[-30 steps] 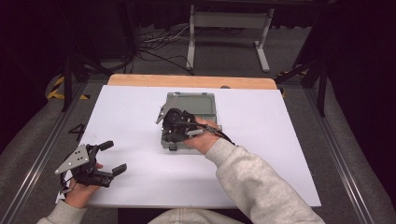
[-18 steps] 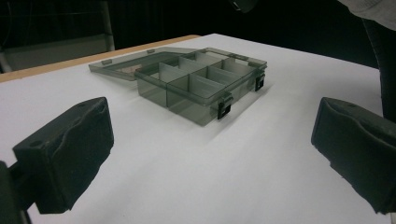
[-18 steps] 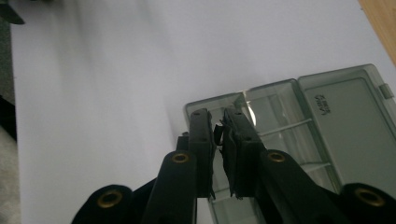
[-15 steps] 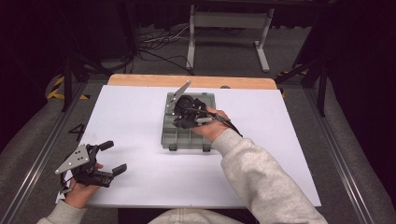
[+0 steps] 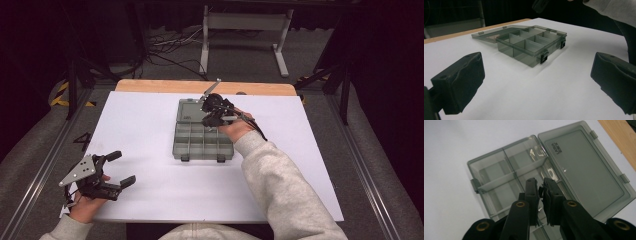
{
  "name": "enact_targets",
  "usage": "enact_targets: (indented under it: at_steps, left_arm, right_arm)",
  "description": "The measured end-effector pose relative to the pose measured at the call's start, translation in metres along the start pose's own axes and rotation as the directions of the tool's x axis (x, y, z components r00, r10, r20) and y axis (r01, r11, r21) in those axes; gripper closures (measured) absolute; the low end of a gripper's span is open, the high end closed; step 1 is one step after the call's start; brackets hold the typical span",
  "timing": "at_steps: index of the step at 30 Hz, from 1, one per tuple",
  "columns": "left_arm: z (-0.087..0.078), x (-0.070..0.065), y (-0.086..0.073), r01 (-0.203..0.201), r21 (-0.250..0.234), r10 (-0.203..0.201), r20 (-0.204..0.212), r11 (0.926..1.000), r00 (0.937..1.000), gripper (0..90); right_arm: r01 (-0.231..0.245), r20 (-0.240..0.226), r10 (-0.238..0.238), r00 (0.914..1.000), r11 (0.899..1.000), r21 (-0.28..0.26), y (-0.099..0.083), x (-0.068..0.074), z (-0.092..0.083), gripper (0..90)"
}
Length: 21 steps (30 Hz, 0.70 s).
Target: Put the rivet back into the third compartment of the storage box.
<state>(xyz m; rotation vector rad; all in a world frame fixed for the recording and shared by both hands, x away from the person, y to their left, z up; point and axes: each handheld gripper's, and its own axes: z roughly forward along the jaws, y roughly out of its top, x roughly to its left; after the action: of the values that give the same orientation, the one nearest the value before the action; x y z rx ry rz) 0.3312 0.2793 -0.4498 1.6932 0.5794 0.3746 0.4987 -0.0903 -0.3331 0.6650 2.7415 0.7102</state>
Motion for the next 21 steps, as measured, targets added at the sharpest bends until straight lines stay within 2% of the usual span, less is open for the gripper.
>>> enact_targets:
  at_steps: [7, 11, 21]
  left_arm:
    - [0.0, 0.0, 0.0, 0.001, 0.0, -0.001, 0.0, 1.0, 1.0, 0.0]
    - [0.001, 0.0, 0.0, -0.008, 0.003, 0.008, 0.0, 1.0, 1.0, 0.0]
    - [0.001, 0.0, 0.0, -0.003, 0.003, 0.003, 0.001, 1.0, 1.0, 0.0]
  right_arm:
    - [-0.052, -0.001, 0.052, 0.9986, 0.998, 0.035, -0.017, -0.013, 0.022, 81.9]
    - [-0.064, -0.008, 0.064, 0.9979, 0.997, 0.042, -0.021, -0.016, 0.029, 81.9]
    - [-0.084, -0.006, 0.085, 0.9964, 0.992, 0.091, -0.029, -0.02, 0.049, 81.9]
